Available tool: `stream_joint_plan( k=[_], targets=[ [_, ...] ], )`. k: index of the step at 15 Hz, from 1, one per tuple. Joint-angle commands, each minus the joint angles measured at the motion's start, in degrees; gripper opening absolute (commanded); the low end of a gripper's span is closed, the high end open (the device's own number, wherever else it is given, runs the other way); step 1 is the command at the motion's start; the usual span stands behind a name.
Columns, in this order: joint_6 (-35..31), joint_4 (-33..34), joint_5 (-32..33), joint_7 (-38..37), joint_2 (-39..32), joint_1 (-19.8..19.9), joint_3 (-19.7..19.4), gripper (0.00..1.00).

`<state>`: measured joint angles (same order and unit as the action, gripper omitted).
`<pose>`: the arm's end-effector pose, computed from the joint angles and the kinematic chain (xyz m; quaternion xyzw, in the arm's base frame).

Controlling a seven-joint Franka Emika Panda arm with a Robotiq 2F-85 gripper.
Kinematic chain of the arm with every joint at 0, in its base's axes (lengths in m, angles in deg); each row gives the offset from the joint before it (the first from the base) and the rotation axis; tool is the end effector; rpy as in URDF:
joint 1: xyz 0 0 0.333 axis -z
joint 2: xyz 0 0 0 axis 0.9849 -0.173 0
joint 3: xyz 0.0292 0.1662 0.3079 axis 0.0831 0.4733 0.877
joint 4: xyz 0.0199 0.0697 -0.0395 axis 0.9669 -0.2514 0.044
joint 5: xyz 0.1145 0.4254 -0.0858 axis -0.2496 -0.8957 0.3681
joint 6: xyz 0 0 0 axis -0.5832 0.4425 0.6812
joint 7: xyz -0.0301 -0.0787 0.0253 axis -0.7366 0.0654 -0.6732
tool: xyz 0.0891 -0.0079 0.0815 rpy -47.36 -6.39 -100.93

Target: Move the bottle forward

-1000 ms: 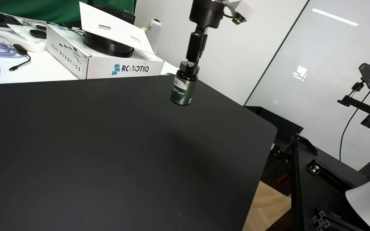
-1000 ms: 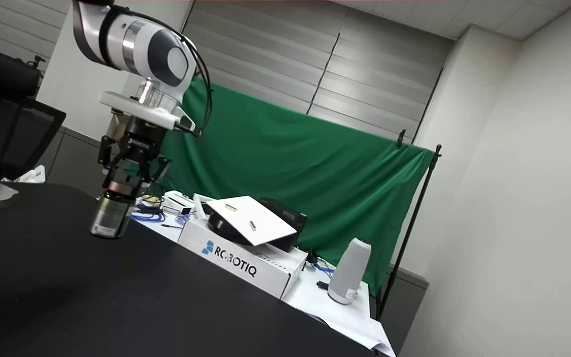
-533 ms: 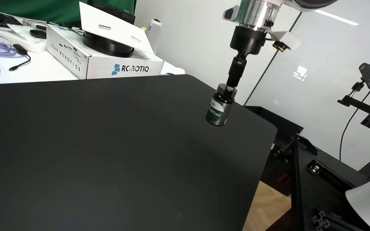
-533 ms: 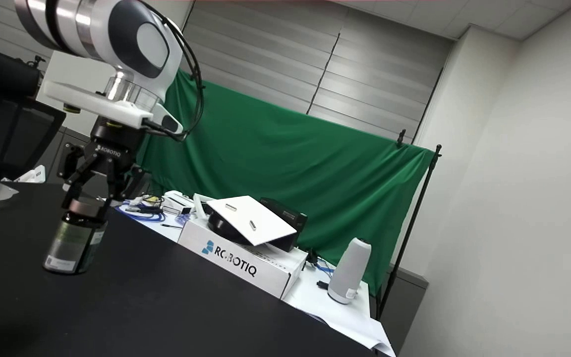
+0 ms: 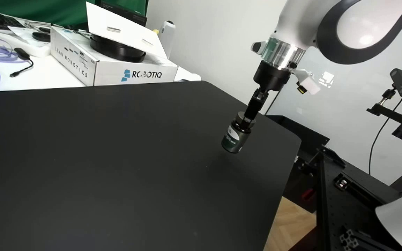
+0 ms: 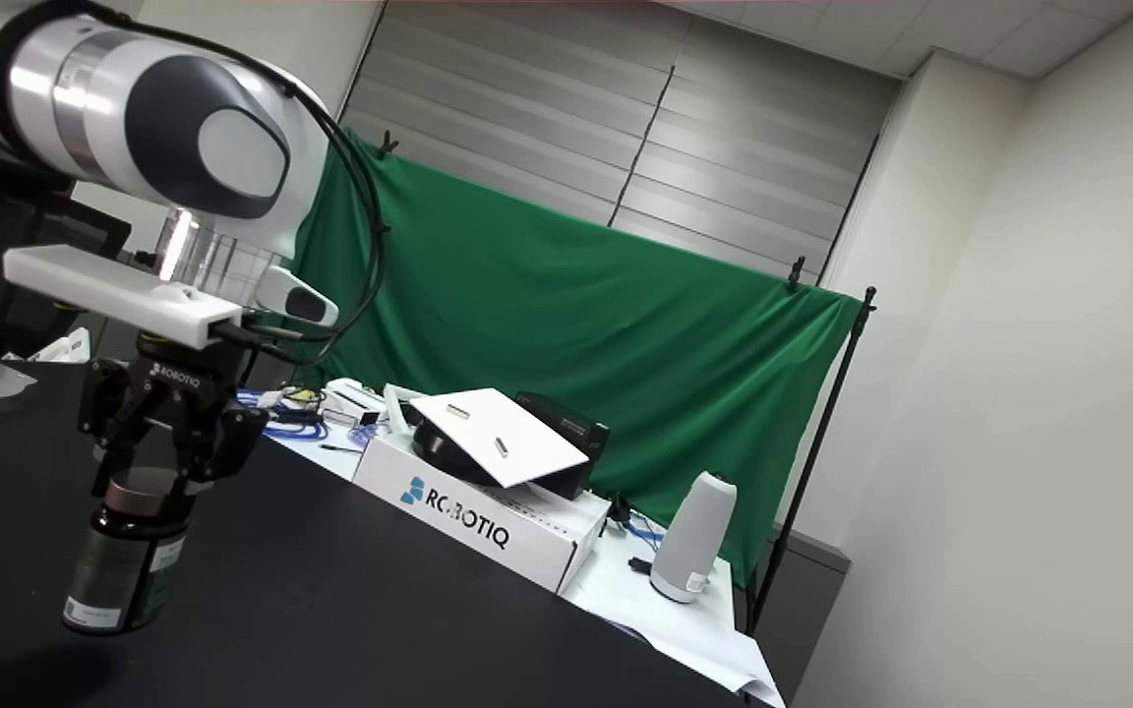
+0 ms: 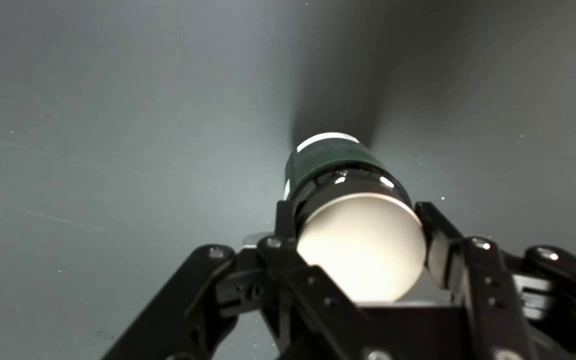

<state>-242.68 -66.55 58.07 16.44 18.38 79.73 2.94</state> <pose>0.4605 -0.0112 0.1563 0.9972 0.0694 -0.0027 0.0283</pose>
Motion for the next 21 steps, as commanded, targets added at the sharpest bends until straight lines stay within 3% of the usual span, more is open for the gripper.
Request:
stream_joint_plan(
  k=[1,10,11,15,21],
  targets=[
    [-4.7,-1.4,2.1,-4.4,-1.9,-0.9,-1.7,0.36],
    [-7.5,-1.5,-0.3,-3.9,-6.1,-1.2,-2.9,0.36],
    [-7.3,-1.6,-0.7,-3.6,-5.5,-1.1,-2.7,0.86],
    [-2.0,-1.6,-0.9,-3.5,0.9,-1.9,-2.4,1.0],
    [10.9,-0.8,-2.0,-1.7,13.1,-1.5,0.3,1.0]
  ],
)
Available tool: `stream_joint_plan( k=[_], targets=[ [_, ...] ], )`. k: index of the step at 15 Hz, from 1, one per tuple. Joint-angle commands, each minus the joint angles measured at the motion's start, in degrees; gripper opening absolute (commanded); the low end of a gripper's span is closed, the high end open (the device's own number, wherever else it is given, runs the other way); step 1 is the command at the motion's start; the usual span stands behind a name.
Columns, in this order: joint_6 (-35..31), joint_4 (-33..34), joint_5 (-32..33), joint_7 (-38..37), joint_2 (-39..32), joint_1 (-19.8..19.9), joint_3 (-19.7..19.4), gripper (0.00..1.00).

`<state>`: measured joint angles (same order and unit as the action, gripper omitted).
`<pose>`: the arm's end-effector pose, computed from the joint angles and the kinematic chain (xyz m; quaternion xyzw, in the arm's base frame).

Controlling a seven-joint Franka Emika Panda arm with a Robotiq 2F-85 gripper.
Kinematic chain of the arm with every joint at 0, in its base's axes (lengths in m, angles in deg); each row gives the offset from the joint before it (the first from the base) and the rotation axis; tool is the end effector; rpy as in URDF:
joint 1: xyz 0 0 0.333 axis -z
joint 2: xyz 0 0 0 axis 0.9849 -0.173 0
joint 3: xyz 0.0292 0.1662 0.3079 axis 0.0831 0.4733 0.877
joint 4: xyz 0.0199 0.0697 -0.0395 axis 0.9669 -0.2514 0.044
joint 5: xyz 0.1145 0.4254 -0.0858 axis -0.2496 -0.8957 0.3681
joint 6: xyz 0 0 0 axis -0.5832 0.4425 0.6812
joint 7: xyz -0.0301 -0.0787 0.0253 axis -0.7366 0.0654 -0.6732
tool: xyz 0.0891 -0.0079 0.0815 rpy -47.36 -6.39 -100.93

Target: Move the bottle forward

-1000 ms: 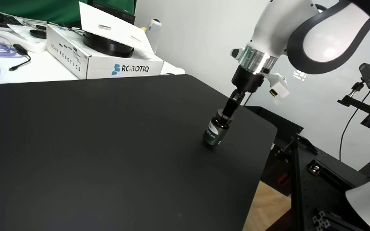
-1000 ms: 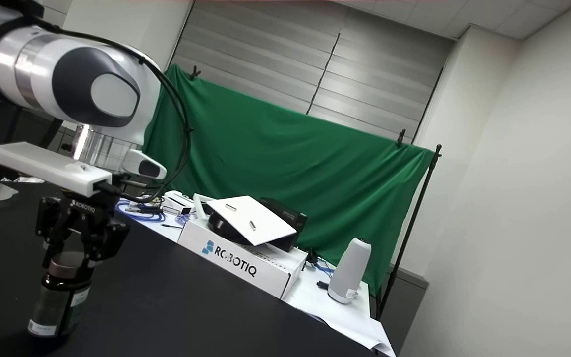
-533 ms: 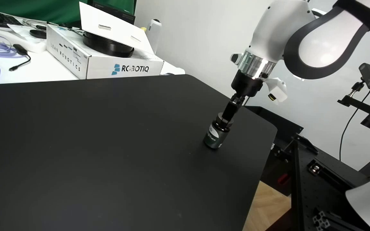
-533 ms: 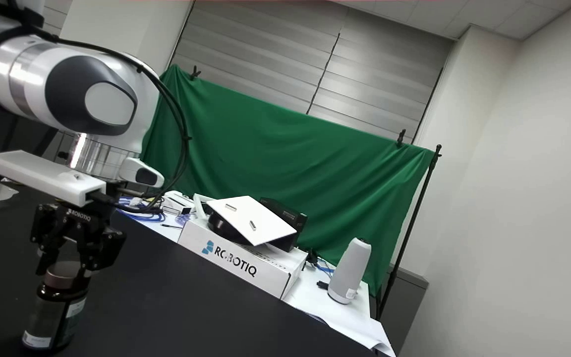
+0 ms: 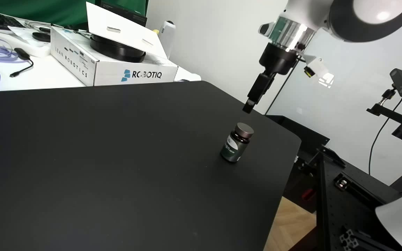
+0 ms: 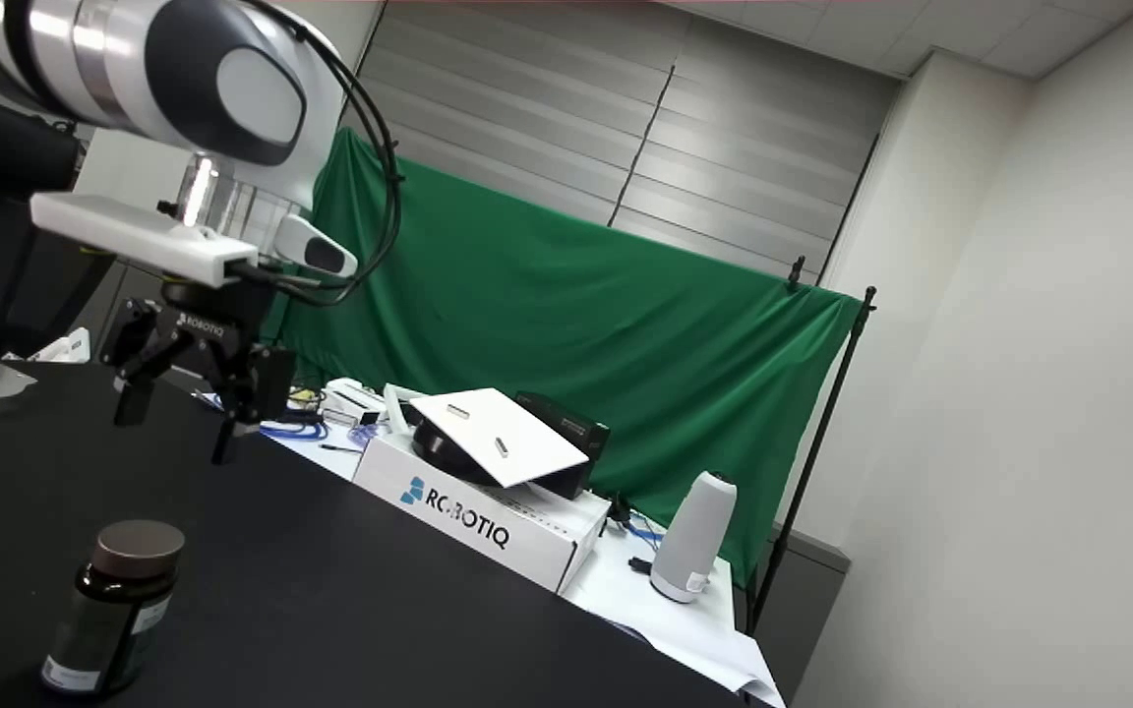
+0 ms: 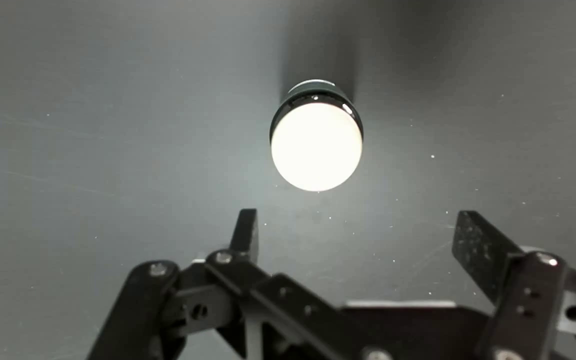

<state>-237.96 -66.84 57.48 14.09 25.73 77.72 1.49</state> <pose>0.4678 -0.0083 0.2068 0.9983 0.0461 0.0185 0.0312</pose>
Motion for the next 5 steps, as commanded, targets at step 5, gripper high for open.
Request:
stream_joint_plan(
  k=[5],
  targets=[
    [5.9,-0.2,-1.0,0.4,5.5,0.9,2.4,1.0]
  ],
)
